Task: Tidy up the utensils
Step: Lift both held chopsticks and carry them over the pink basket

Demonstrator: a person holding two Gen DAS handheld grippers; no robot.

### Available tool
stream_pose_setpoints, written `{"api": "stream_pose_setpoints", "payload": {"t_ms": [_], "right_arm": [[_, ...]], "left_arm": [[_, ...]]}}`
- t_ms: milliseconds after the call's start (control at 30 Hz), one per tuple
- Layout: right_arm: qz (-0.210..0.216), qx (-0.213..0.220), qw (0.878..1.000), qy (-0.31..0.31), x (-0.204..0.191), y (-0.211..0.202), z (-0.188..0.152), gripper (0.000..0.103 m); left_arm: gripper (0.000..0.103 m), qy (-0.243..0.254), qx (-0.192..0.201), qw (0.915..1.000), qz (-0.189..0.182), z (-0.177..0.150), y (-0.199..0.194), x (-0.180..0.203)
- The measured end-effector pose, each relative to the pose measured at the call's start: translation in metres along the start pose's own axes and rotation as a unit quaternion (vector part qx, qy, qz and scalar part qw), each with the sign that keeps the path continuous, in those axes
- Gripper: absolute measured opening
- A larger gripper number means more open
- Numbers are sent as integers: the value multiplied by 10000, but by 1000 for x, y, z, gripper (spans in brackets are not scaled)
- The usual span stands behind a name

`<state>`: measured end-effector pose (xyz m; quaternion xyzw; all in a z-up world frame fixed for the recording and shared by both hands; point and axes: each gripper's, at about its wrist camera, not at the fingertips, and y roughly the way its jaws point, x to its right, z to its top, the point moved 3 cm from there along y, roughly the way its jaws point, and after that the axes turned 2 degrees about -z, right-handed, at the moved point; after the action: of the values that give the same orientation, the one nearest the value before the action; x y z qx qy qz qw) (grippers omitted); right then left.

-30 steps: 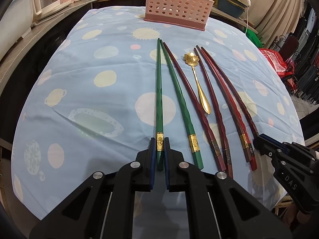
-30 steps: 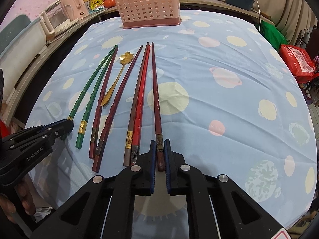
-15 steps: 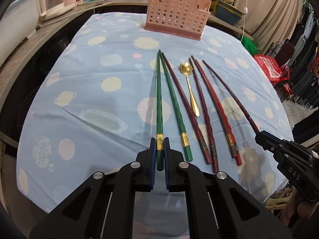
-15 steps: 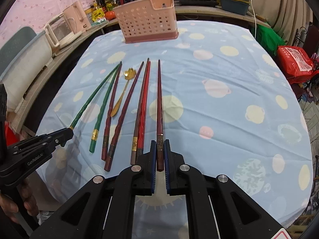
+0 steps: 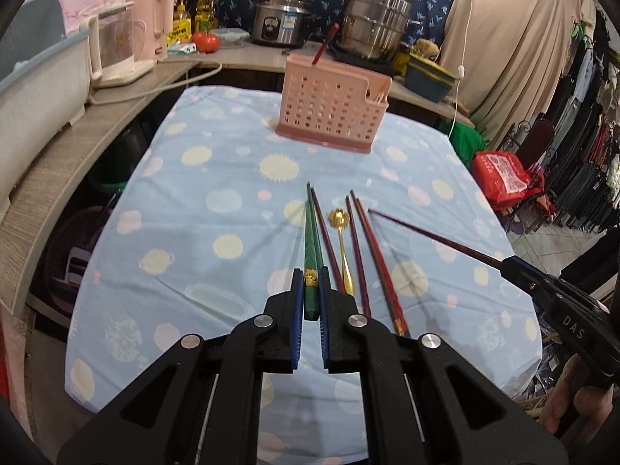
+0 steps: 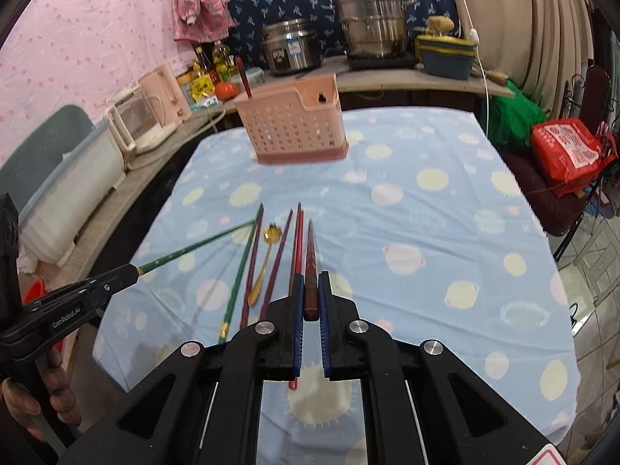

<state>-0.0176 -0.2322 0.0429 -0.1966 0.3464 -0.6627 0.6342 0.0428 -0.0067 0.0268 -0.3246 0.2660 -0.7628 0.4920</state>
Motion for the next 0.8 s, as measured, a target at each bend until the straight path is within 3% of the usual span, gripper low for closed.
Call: {"api": "stream_pose_setpoints", "payload": {"t_ms": [500,800], "right_arm": [[-50,897,9958,-167,-5,-29,92,7],[132,1251,9918,-218,-11,-25,170,7]], "left_arm": [[7,129,955,9953,55,94,-42,-2],[7,340,1546,9871,242,178,-54,-3]]}}
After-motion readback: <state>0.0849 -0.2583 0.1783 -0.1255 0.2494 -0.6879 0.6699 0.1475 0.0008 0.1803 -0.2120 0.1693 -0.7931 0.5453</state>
